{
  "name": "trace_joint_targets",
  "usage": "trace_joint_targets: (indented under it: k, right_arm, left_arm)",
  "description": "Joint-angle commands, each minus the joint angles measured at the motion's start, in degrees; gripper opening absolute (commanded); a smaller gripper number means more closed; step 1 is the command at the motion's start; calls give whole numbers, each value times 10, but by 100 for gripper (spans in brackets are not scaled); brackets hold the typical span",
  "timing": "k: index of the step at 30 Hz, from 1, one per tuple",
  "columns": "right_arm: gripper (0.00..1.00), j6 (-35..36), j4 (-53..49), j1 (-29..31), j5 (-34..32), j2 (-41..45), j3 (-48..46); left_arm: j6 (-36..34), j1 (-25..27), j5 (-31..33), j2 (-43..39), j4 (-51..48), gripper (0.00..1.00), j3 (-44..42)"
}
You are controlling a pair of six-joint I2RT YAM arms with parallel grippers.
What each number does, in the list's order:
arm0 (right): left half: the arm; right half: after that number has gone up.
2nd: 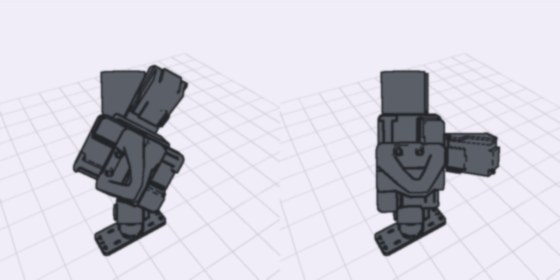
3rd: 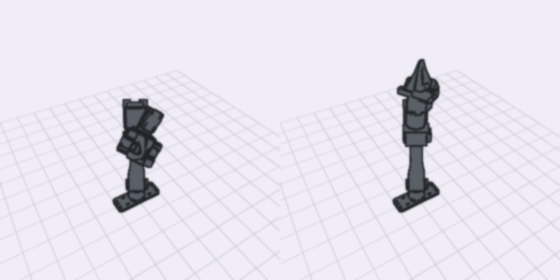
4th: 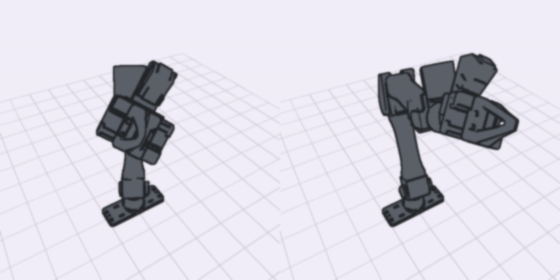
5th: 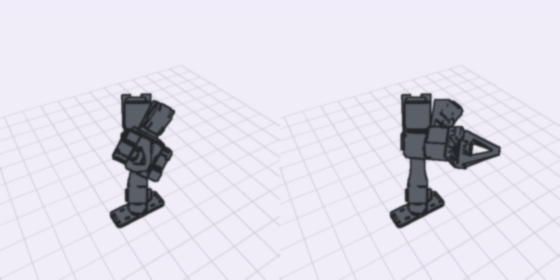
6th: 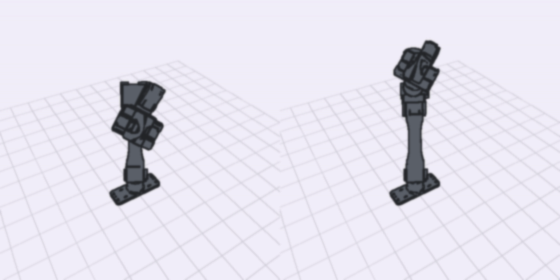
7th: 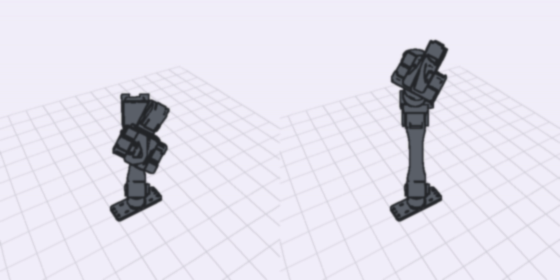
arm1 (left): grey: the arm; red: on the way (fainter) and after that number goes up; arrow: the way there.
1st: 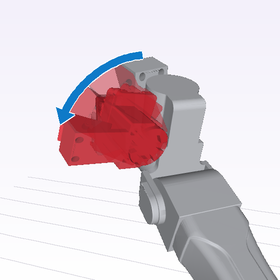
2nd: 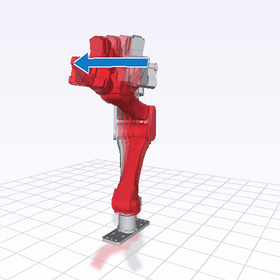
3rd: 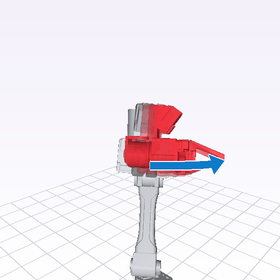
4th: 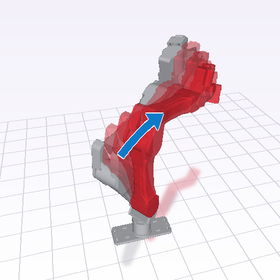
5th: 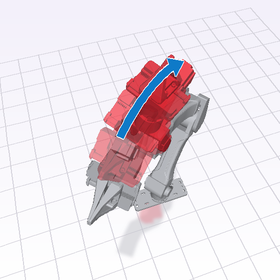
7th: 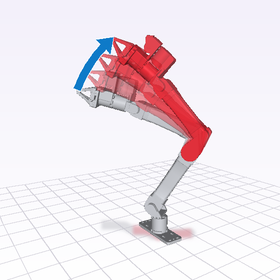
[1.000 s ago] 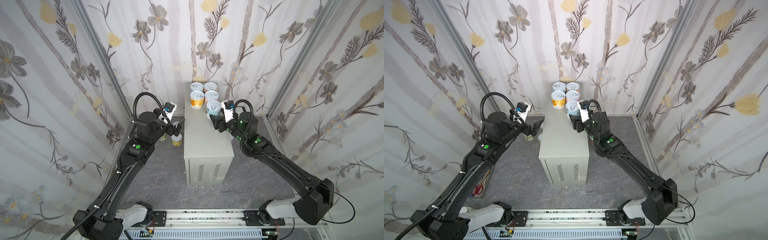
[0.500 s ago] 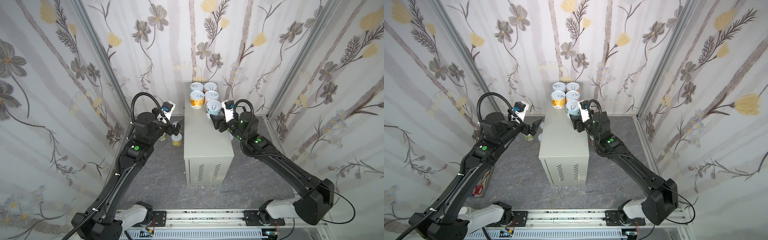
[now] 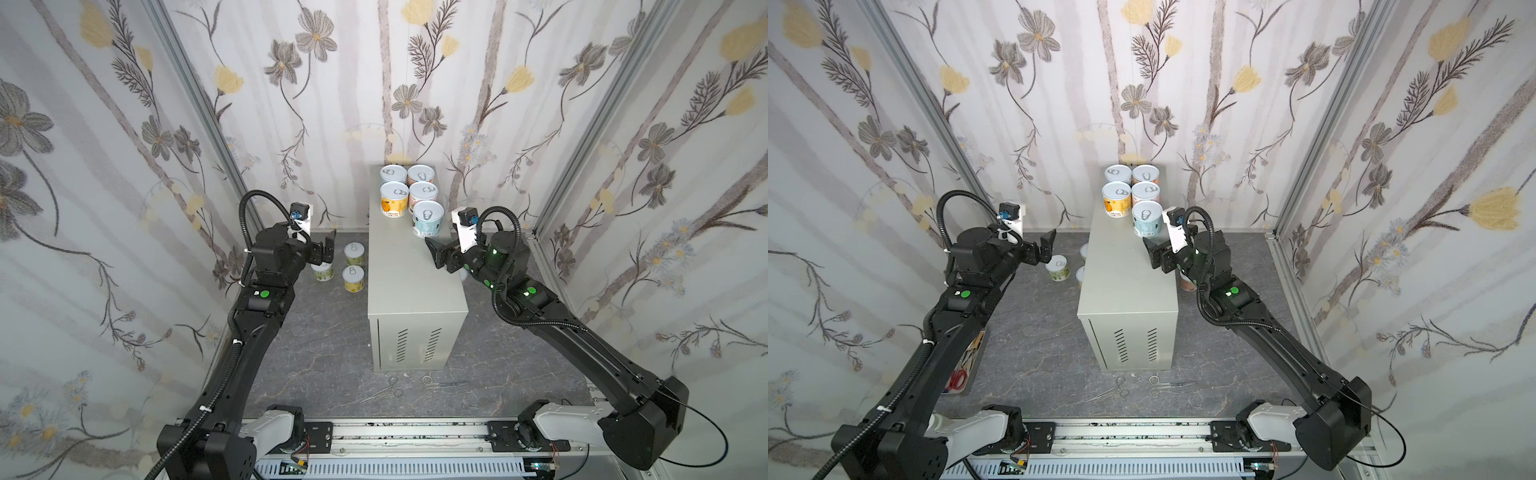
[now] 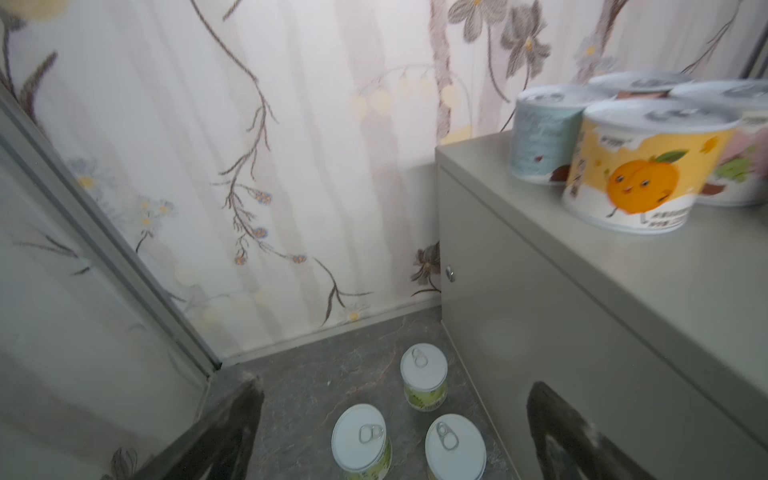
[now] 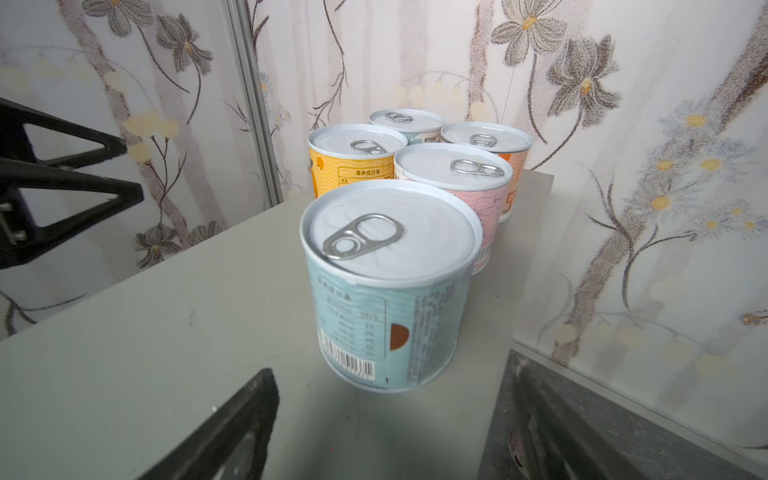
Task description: Place and organize the canned foods onto the counter
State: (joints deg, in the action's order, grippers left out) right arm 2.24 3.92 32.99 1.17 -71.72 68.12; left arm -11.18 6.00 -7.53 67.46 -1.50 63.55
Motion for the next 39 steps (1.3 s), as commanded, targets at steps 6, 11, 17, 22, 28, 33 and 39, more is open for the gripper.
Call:
trace_joint_targets:
  k: [6,11,17,22,28,33,39]
  right_arm:
    - [92,17,-31,-18,-1,71,-33]
    - [93,4,-47,-51,-14,106,-56]
    - [93,-3,-32,-79,-12,138,-89]
    - [93,-14,-12,-104,10,146,-101]
    - [93,-14,-11,-117,30,135,-100]
    - [93,-16,3,-123,33,120,-106]
    - [92,-19,22,-128,42,96,-104]
  left_arm:
    - [40,-69,40,102,105,100,-65]
    - [66,-76,35,198,73,100,-12]
    - [107,-81,20,285,104,100,15]
    - [126,-81,15,366,106,100,47]
    - [151,-81,1,438,112,100,66]
    - [161,-80,-17,468,118,100,74]
    - [150,-77,-31,484,103,100,94]
